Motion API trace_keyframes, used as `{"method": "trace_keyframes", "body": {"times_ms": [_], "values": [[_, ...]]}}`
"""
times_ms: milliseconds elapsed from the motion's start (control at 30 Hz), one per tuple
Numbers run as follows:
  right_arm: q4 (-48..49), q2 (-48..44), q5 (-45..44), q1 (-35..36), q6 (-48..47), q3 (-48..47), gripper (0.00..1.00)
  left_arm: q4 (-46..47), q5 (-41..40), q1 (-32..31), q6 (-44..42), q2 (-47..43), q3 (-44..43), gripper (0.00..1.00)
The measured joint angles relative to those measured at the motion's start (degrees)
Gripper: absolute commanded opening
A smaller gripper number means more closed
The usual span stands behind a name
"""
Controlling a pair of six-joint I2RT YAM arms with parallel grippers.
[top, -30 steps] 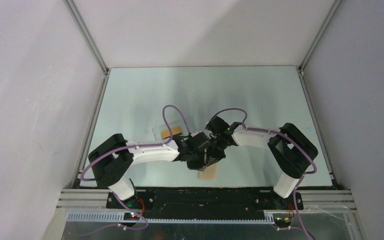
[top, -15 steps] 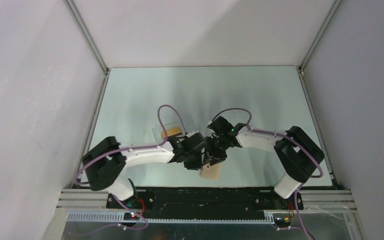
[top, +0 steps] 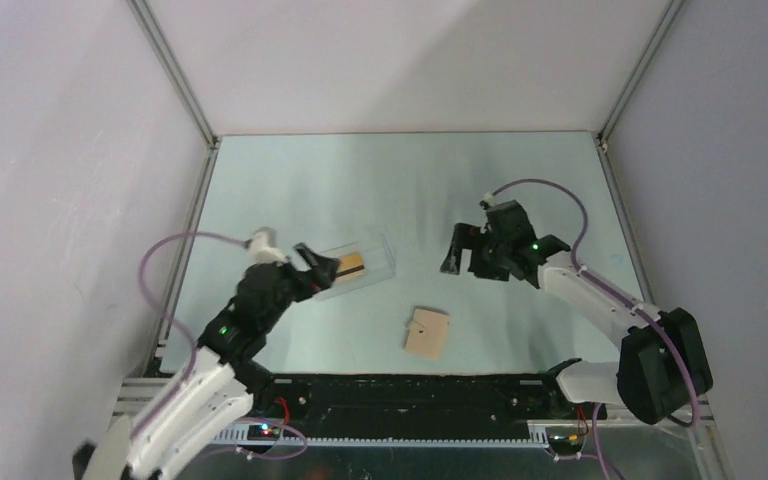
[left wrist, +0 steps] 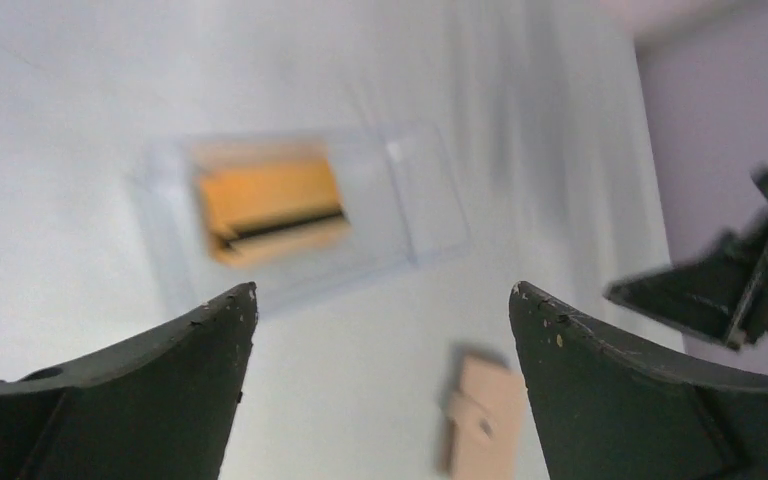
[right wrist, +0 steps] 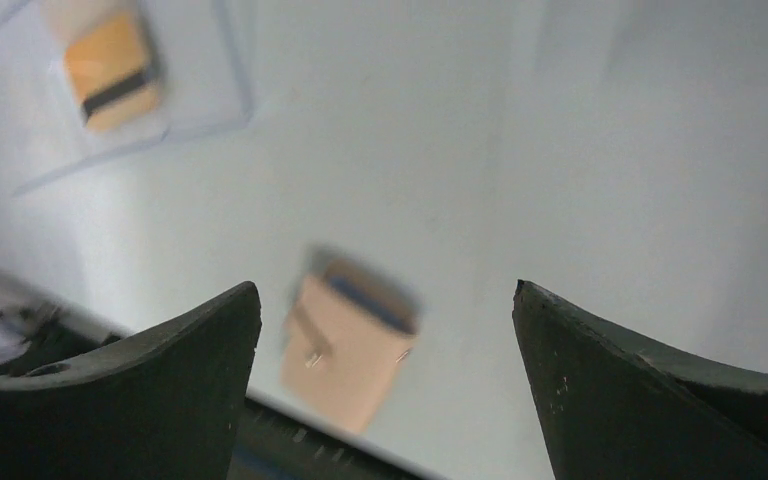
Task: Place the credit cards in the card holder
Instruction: Reset both arms
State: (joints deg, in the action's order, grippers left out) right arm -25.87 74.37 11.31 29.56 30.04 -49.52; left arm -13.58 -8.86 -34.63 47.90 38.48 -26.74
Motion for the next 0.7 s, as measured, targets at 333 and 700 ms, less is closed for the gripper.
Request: {"method": "trace_keyframes", "body": {"times_ms": [333, 700], "values": [[21.09, -12.44, -15.28, -19.52, -12.79, 20.96, 0.99, 12.07, -18.45, 20.17, -19.8, -27.69, 19.8, 1.0], [54.97, -8.74, -15.34, -24.96, -26.77, 35.45, 0.99, 40.74, -19.96, 27.41, -37.44, 8.33, 19.41, 1.0]]}}
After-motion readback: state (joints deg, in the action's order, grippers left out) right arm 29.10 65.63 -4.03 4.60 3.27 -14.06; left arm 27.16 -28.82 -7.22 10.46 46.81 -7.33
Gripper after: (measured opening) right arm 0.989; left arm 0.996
